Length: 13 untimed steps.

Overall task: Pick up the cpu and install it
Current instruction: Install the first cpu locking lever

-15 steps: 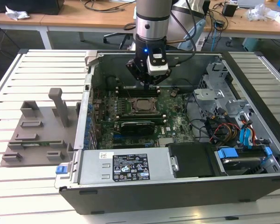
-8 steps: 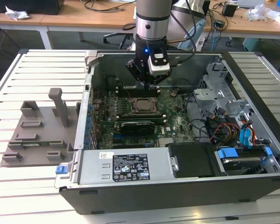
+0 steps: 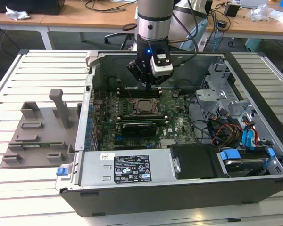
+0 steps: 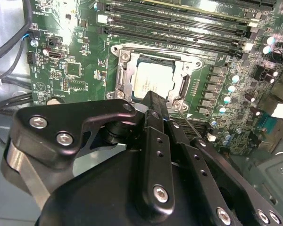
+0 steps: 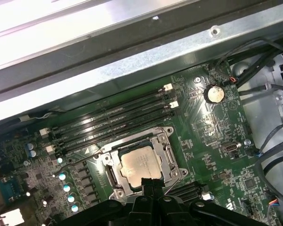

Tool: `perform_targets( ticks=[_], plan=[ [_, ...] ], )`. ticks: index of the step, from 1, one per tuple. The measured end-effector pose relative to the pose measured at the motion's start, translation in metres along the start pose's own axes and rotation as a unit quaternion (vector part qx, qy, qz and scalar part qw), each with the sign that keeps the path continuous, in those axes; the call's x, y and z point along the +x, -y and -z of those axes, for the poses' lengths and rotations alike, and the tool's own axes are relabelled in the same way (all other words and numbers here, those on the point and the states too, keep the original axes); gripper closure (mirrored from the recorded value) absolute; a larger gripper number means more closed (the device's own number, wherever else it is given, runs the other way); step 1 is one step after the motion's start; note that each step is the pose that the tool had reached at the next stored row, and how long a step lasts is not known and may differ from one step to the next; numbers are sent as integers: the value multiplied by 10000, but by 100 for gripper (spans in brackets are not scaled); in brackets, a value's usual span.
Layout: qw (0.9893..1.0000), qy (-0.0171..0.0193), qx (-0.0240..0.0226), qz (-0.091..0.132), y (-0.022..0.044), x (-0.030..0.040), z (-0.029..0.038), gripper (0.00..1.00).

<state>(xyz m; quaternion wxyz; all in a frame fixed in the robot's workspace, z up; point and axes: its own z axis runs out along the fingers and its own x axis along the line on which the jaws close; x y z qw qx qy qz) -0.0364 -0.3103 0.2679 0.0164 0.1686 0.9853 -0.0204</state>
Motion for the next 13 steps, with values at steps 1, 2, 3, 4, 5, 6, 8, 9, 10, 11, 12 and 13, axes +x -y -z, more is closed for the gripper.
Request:
perform_targets(
  ticks=[1, 2, 3, 4, 5, 6, 8, 9, 10, 11, 12, 13],
  plan=[
    [10000, 1, -1, 18, 0, 0, 0, 89],
    [10000, 1, -1, 34, 0, 0, 0, 89],
    [10000, 2, -2, 52, 0, 0, 0, 89],
    [10000, 2, -3, 71, 0, 0, 0, 89],
    [10000, 3, -3, 89, 0, 0, 0, 89],
    [9999, 4, -5, 128, 0, 0, 0, 89],
    [9998, 7, -7, 192, 0, 0, 0, 89],
    [9998, 8, -8, 215, 0, 0, 0, 89],
    [9997, 8, -9, 238, 0, 0, 0, 89],
    [9997, 9, -10, 262, 0, 0, 0, 89],
    [9996, 10, -11, 279, 0, 0, 0, 89],
    [9995, 10, -12, 300, 0, 0, 0, 89]
  ],
)
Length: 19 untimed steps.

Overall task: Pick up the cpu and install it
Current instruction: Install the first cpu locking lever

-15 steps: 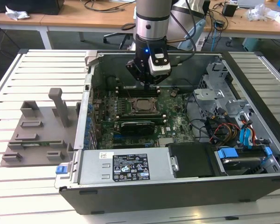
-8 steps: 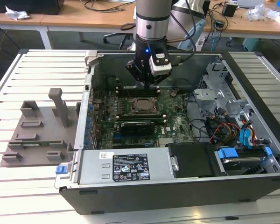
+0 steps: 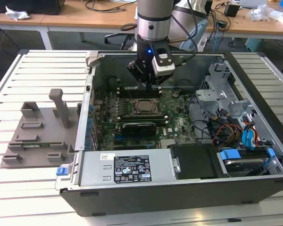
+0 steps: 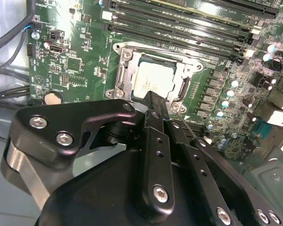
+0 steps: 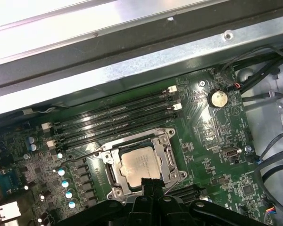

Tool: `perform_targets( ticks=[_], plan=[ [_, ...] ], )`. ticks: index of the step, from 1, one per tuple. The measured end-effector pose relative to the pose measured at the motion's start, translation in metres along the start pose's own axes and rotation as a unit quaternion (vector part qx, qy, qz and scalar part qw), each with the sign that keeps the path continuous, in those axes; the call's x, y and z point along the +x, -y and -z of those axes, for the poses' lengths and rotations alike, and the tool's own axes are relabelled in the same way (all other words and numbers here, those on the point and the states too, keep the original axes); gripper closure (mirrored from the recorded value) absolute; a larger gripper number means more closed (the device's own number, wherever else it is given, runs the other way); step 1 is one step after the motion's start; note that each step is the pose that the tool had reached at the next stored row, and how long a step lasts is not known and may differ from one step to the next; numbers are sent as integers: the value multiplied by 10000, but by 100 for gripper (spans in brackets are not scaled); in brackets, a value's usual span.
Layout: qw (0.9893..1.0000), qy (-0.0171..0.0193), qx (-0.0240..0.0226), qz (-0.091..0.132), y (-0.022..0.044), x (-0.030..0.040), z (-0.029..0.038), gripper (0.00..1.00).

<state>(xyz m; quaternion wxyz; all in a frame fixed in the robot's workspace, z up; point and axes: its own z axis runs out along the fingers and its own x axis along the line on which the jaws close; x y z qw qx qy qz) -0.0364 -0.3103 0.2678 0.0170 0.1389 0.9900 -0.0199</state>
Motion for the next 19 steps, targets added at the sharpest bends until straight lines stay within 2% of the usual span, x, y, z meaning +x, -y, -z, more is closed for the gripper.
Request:
perform_targets(
  ticks=[11, 19],
  plan=[
    [9997, 9, -10, 260, 0, 0, 0, 89],
    [9989, 16, -18, 467, 0, 0, 0, 89]
  ],
)
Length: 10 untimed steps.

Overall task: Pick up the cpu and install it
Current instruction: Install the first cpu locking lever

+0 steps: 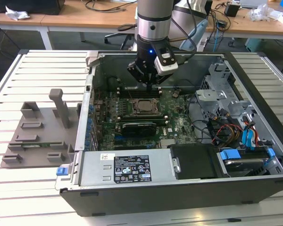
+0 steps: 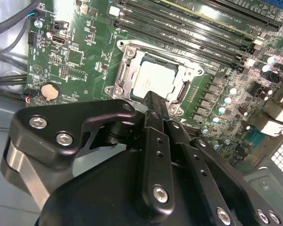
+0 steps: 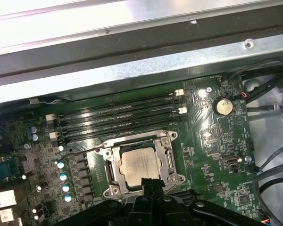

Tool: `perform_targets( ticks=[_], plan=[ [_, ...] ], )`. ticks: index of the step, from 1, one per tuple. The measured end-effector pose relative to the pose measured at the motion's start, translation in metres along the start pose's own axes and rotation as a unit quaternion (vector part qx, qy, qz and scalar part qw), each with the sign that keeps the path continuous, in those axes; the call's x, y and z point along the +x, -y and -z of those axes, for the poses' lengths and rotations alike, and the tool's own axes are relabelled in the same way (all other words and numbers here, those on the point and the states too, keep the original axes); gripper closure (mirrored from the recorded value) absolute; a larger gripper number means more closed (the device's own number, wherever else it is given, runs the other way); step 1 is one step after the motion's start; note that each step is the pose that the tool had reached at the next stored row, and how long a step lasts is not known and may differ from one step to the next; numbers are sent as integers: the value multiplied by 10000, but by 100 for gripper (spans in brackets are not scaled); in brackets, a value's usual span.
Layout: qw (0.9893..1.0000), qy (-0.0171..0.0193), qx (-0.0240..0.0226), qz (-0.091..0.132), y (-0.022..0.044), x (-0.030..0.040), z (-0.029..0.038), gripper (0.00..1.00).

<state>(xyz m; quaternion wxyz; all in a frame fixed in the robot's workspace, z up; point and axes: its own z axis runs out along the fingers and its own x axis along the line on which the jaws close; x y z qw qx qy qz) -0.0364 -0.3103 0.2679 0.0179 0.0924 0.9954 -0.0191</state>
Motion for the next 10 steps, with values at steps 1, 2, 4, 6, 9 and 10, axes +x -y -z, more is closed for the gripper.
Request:
perform_targets(
  ticks=[1, 2, 4, 6, 9, 10],
  plan=[
    [10000, 1, -1, 23, 0, 0, 0, 89],
    [10000, 1, -1, 40, 0, 0, 0, 89],
    [10000, 2, -3, 71, 0, 0, 0, 89],
    [9999, 4, -4, 115, 0, 0, 0, 89],
    [9999, 6, -7, 172, 0, 0, 0, 89],
    [9998, 6, -7, 187, 0, 0, 0, 89]
  ],
)
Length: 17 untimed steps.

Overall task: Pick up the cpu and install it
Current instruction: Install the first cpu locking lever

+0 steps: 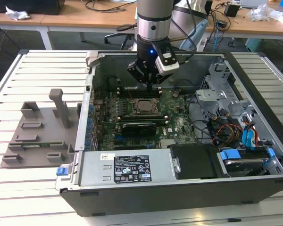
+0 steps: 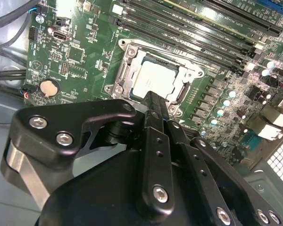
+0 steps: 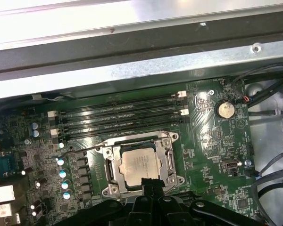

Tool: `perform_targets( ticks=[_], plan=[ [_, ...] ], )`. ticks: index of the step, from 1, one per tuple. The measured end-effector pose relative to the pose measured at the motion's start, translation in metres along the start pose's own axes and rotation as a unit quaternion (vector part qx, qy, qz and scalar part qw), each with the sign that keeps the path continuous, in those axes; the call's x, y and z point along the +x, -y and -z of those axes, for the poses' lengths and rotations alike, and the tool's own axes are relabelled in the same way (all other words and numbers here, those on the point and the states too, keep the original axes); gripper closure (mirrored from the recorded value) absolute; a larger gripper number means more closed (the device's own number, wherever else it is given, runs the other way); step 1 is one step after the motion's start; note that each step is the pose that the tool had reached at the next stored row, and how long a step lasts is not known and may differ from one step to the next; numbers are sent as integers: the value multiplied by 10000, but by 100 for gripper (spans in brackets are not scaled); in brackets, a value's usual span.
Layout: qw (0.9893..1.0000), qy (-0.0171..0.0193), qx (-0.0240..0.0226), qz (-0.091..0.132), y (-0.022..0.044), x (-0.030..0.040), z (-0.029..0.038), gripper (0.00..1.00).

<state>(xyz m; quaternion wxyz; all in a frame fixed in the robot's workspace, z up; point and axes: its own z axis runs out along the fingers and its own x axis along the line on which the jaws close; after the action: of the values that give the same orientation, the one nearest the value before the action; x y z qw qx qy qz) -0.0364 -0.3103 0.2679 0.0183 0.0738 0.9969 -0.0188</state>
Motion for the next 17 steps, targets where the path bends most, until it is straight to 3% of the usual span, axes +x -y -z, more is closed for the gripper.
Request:
perform_targets(
  ticks=[15, 16, 17],
  plan=[
    [9993, 13, -15, 361, 0, 0, 0, 89],
    [9993, 12, -25, 385, 1, 1, 1, 89],
    [9990, 9, -82, 443, 0, 0, 0, 89]
  ],
)
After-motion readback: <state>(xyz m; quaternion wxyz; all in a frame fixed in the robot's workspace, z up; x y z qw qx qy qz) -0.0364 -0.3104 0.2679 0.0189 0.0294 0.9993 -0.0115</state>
